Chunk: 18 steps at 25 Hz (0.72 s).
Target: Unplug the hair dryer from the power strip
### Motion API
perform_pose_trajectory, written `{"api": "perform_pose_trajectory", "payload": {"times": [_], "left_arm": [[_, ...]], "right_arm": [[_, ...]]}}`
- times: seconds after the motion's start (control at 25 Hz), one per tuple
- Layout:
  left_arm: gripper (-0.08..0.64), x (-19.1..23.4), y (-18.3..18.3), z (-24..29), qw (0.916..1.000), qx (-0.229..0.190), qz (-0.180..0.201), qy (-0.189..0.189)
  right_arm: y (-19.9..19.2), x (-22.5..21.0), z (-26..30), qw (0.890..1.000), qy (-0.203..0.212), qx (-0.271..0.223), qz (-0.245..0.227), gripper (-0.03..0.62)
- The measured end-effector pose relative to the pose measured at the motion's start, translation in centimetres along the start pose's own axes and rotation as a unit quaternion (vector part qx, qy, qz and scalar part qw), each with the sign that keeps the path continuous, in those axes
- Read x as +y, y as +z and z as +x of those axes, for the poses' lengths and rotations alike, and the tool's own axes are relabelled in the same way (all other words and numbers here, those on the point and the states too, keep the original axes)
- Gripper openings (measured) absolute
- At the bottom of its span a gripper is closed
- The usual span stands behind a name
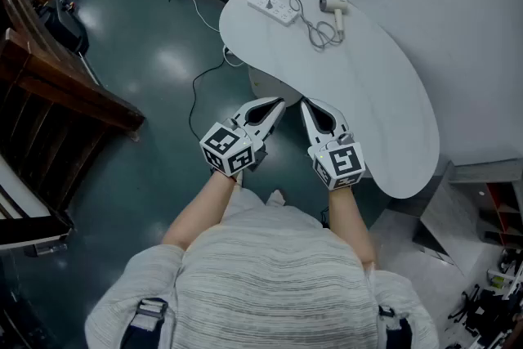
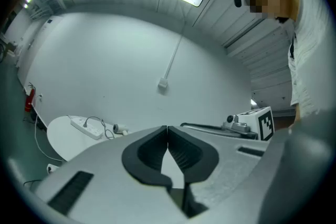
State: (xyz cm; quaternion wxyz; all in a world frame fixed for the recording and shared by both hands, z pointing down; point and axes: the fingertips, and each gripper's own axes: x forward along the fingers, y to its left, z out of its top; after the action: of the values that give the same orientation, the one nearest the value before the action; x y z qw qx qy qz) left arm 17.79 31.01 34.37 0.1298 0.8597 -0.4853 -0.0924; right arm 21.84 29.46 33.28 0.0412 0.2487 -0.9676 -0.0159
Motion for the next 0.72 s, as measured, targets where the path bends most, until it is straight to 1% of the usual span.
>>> {"api": "perform_pose_trajectory", "payload": {"times": [0.16,0.52,0.64,0.72], "left_arm": [[0.008,-0.6,0.1,-0.5,1.0,0.004,0.002,0.006],[0.008,-1.0,0.0,-0.5,0.9998,0.013,0.009,0.013],[0.008,-1.0,0.2,-0.7,0.9997,0.013,0.012,0.016],[0.008,-0.8,0.3,-0.9,0.9996,0.013,0.013,0.021]], "right_arm": [[0.1,0.4,-0.9,1.0,-0.002,0.0,0.008,0.025],[0.4,0.8,-1.0,1.0,0.01,-0.003,0.011,0.025],[0.8,0.8,-1.1,1.0,0.012,-0.017,0.02,0.025],[1.2,0.9,-1.1,0.998,0.019,-0.035,0.038,0.025]]}}
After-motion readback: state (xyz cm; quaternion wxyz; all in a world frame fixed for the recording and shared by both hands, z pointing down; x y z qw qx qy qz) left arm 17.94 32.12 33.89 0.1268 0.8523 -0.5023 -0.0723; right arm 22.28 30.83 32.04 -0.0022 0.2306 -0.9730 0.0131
